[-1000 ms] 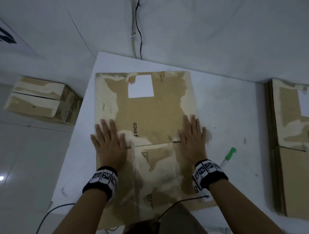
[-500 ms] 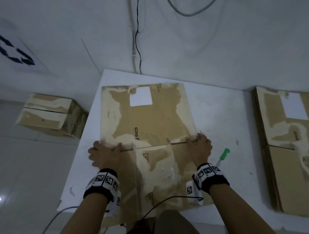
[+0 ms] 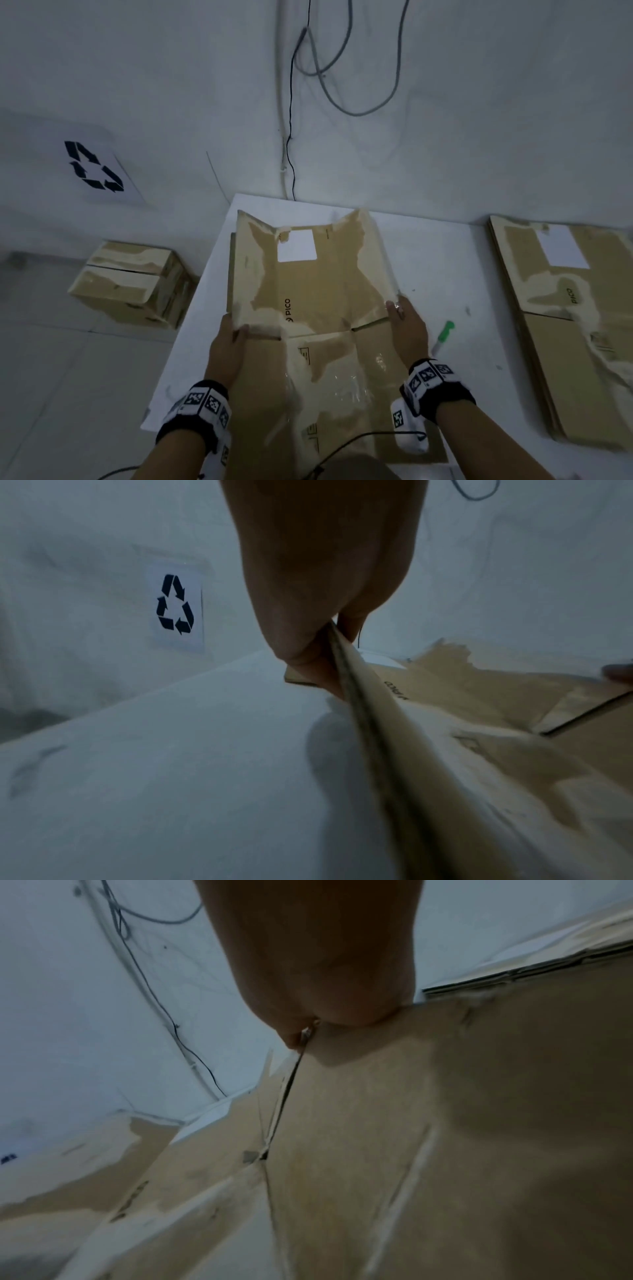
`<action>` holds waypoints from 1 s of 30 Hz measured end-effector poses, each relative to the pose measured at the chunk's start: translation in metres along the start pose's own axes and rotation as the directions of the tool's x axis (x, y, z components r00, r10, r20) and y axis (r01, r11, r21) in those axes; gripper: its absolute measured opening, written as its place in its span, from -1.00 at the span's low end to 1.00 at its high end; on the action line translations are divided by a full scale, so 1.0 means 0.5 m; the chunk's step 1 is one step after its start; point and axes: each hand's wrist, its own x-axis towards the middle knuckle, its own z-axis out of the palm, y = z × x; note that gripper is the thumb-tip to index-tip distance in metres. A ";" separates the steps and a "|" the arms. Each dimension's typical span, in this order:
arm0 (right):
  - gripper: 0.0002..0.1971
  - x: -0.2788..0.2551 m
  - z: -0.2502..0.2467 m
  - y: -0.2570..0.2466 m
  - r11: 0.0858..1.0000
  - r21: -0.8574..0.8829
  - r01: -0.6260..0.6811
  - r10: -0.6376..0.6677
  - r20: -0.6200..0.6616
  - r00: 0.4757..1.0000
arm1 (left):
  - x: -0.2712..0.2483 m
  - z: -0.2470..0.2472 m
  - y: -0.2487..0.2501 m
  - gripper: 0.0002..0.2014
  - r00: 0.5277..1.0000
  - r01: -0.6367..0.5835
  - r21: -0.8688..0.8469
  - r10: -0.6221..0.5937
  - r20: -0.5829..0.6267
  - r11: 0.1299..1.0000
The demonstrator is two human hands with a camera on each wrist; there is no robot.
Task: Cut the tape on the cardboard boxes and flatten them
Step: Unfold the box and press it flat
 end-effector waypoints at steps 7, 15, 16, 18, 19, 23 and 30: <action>-0.69 -0.022 -0.121 -0.045 0.989 0.023 0.146 -0.139 -0.180 0.974 | -0.053 0.020 0.107 -0.66 0.978 -0.210 -0.082 0.208 -0.027 0.974; -0.64 -0.001 -0.357 0.000 0.990 0.056 0.128 -0.103 -0.333 0.937 | -0.089 0.163 0.274 -0.69 0.920 -0.373 -0.163 0.387 0.058 0.913; -0.62 0.007 -0.388 0.018 0.992 0.059 0.114 -0.087 -0.344 0.935 | -0.094 0.191 0.291 -0.70 0.914 -0.384 -0.173 0.400 0.071 0.907; -0.58 0.024 -0.451 0.060 0.995 0.054 0.081 -0.056 -0.371 0.927 | -0.107 0.253 0.324 -0.71 0.900 -0.398 -0.188 0.421 0.107 0.898; -0.55 0.030 -0.482 0.081 0.997 0.045 0.067 -0.044 -0.387 0.921 | -0.115 0.284 0.341 -0.71 0.894 -0.402 -0.194 0.429 0.126 0.895; -0.63 0.058 -0.610 0.182 0.998 0.056 0.011 0.014 -0.427 0.904 | -0.142 0.429 0.403 -0.65 0.880 -0.400 -0.201 0.436 0.189 0.894; -0.58 0.162 -0.853 0.379 0.996 0.050 -0.071 0.085 -0.439 0.894 | -0.204 0.729 0.504 -0.61 0.880 -0.378 -0.249 0.429 0.202 0.892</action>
